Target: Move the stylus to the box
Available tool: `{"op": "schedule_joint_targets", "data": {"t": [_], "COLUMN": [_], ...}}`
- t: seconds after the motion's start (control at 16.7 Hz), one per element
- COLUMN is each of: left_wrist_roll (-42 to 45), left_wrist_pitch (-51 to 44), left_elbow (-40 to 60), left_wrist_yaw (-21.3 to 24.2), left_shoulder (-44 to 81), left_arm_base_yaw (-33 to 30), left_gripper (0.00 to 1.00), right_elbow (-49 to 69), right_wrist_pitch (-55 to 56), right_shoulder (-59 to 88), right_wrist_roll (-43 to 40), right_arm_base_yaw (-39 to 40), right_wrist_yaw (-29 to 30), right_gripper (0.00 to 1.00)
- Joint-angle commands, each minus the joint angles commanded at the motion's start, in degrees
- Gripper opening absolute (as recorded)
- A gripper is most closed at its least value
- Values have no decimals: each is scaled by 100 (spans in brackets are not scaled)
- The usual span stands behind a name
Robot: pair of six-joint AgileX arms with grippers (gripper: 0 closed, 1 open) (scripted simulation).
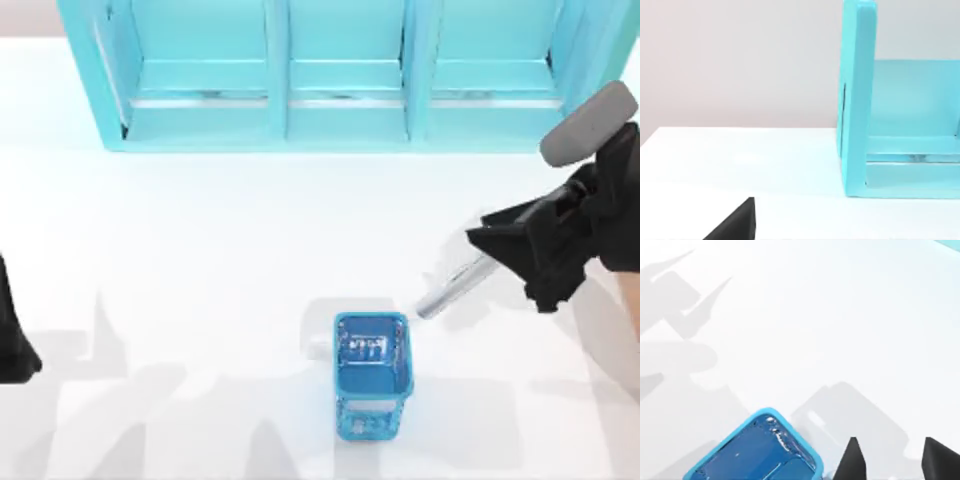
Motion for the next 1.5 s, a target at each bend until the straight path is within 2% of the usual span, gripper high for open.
{"op": "schedule_joint_targets", "data": {"t": [0.24,0.72,0.9,1.32,1.5], "left_wrist_roll": [0,0,0,0,0], "left_wrist_pitch": [0,0,0,0,0], "left_elbow": [0,0,0,0,0], "left_wrist_yaw": [0,0,0,0,0], "left_shoulder": [0,0,0,0,0], "left_arm_base_yaw": [0,0,0,0,0], "left_gripper": [100,100,100,100,100], "right_elbow": [137,209,429,1064,1181], "right_wrist_pitch": [-812,-956,-1234,-2022,-2237], "right_shoulder": [-707,-683,-585,-477,-474], "right_wrist_roll": [-320,-439,-803,-1980,-2280], "right_arm_base_yaw": [-553,-773,-1523,-4161,-4755], "right_wrist_yaw": [-433,-465,-463,-528,-520], "right_gripper": [0,0,0,0,0]}}
